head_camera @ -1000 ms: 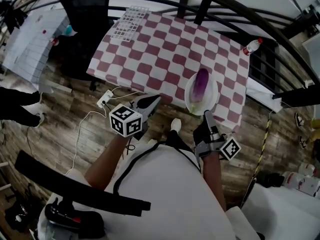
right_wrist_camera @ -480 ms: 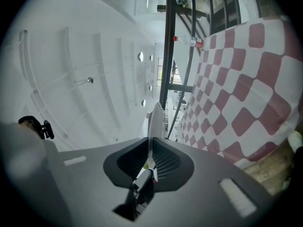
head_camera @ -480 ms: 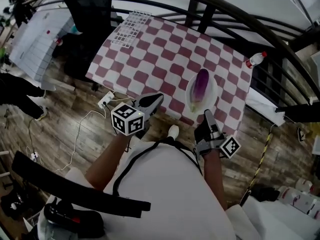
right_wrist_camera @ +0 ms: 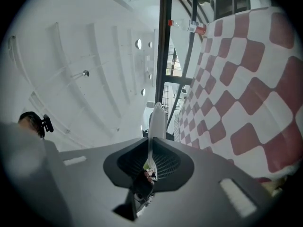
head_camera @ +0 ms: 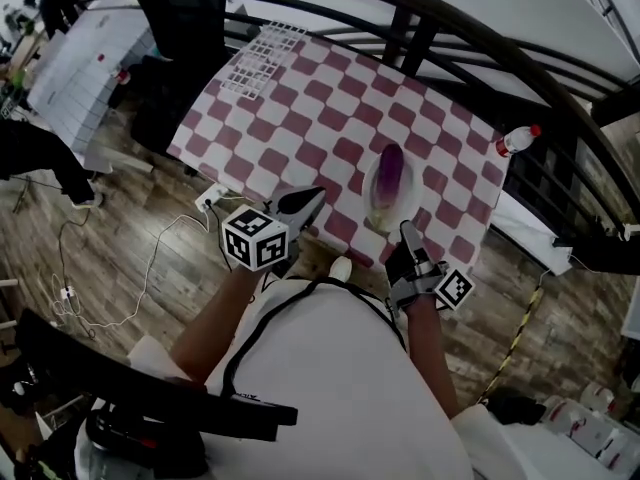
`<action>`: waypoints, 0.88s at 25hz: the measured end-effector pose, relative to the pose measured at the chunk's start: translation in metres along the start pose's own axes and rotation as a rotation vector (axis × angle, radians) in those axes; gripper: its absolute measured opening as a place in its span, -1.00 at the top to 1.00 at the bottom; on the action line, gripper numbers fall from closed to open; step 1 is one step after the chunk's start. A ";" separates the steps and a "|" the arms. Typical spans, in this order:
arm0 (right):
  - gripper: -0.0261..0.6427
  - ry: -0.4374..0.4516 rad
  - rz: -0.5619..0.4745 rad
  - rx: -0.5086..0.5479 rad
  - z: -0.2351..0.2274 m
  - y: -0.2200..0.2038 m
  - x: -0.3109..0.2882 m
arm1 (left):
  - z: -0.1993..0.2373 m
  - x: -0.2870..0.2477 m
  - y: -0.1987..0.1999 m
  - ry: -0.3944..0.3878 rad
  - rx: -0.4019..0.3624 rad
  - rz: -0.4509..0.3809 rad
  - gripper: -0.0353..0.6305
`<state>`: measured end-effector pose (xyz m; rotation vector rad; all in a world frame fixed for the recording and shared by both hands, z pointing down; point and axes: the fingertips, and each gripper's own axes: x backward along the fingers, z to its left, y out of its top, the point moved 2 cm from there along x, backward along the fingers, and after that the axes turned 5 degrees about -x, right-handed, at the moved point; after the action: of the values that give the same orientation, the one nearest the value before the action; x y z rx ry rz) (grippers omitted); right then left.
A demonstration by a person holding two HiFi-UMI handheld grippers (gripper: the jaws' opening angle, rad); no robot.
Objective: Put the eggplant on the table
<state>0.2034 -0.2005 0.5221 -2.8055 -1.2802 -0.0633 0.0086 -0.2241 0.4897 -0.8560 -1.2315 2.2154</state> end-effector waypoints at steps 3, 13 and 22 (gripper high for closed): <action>0.81 0.019 0.027 -0.009 -0.012 0.013 -0.006 | 0.001 -0.013 0.002 0.016 0.005 0.007 0.88; 0.82 0.061 0.069 -0.058 -0.056 0.041 -0.016 | 0.001 -0.037 -0.004 0.061 0.019 0.041 0.88; 0.81 0.035 0.097 -0.070 -0.099 0.040 -0.032 | 0.003 -0.045 -0.013 0.079 0.016 0.076 0.88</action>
<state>0.2115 -0.2581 0.6175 -2.9065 -1.1550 -0.1549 0.0390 -0.2493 0.5157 -0.9898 -1.1614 2.2245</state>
